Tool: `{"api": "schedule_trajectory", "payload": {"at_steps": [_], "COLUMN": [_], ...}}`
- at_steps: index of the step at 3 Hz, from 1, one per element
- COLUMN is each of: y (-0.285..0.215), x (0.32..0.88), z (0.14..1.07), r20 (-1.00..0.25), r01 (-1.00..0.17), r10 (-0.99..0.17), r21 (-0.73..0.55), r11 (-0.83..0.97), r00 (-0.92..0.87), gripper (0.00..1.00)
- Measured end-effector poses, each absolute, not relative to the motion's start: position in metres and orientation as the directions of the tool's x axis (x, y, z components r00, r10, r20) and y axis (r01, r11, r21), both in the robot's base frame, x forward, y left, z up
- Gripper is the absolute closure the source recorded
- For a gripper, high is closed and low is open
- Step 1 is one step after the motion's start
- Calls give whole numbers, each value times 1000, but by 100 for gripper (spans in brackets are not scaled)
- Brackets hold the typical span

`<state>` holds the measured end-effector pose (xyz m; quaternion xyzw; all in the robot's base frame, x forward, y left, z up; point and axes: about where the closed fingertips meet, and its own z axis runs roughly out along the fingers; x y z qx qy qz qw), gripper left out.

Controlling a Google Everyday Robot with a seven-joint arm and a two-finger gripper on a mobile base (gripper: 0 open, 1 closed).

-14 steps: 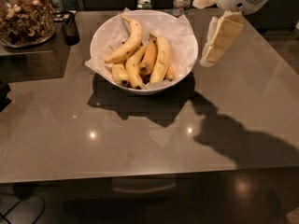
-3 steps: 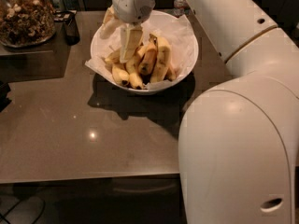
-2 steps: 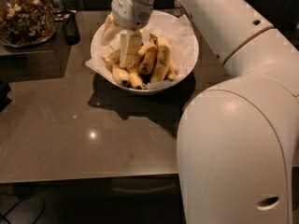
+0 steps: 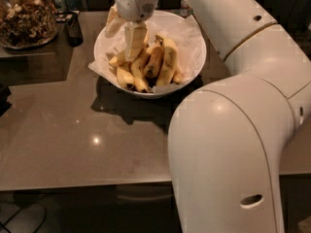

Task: Pick banana from white bowl

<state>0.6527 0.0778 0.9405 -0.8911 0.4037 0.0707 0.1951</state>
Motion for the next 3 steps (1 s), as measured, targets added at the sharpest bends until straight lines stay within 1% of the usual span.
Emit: {"api": "schedule_trajectory", "payload": {"at_steps": [3], "y": [68], "x": [657], "z": [916], "r20": [-318], "r01": [-783], "r10": [-715], "r21": [-236], "r11": [-576], "r00": [622], "gripper": [42]}}
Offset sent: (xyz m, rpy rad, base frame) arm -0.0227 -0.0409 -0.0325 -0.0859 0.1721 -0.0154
